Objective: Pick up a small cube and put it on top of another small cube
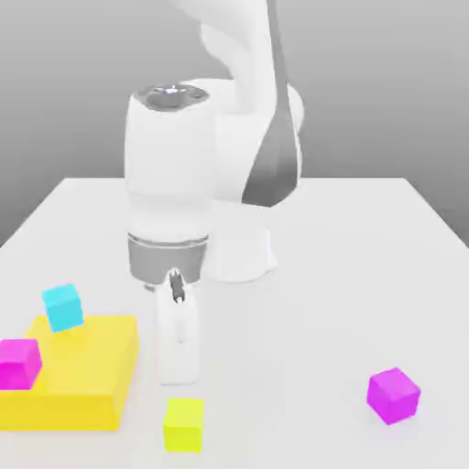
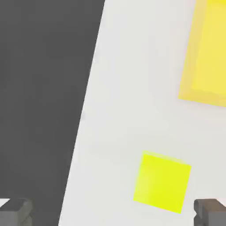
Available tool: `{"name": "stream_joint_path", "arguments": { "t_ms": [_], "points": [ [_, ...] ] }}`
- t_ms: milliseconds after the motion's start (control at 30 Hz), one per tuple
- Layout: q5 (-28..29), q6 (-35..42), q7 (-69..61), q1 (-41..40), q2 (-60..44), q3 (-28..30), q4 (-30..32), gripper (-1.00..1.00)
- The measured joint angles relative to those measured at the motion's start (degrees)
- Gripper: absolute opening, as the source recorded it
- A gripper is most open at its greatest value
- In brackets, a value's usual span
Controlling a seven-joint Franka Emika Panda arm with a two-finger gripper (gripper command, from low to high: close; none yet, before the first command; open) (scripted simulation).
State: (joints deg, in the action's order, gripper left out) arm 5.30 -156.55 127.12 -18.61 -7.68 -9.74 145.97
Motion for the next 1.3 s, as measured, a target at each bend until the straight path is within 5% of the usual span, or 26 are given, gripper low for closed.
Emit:
{"name": "stream_joint_path", "arguments": {
  "t_ms": [233, 267, 500, 667, 1200, 1300],
  "points": [
    [2.5, -9.4, 7.6, 3.2, -13.4, 4.3, -0.9, 0.0],
    [2.9, -10.5, 8.0, 3.6, -14.8, 4.8, -1.2, -1.0],
    [2.9, -10.7, 8.0, 3.7, -14.8, 4.9, -1.2, -1.0],
    [-0.4, -3.5, 5.5, 1.9, -5.8, 2.4, 0.7, -1.0],
    [-5.1, 17.3, -31.7, -16.2, 5.2, 9.3, -9.4, -1.0],
    [-5.4, 14.7, -34.7, -17.3, 2.4, 9.4, -9.5, -1.0]
  ]
}}
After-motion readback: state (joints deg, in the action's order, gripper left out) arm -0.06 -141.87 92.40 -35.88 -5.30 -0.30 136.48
